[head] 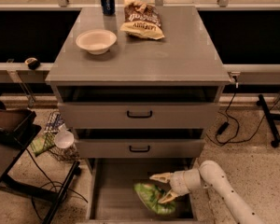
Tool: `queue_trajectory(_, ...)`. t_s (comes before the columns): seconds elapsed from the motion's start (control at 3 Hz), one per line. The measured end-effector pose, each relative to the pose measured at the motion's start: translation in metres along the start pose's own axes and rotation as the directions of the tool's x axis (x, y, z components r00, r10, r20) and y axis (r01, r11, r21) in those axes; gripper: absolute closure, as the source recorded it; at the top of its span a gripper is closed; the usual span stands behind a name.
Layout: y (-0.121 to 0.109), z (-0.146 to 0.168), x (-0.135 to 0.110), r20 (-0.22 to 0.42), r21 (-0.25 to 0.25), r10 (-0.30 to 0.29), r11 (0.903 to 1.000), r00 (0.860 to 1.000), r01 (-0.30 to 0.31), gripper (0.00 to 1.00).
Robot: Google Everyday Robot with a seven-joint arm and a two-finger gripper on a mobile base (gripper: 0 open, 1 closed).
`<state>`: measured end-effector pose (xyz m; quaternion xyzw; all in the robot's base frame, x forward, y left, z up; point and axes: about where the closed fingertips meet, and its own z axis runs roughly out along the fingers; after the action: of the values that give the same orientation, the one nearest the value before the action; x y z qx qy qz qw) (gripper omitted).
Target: Place green rice chip bag into bottom drawer
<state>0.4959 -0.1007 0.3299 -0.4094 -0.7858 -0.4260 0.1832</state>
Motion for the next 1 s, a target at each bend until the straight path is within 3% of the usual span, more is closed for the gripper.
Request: queue_trajectory(1.0,0.0018,0.0019,0.0062,-0.002,0.017,-0.021,0.9996,1.0,0.021,0.0)
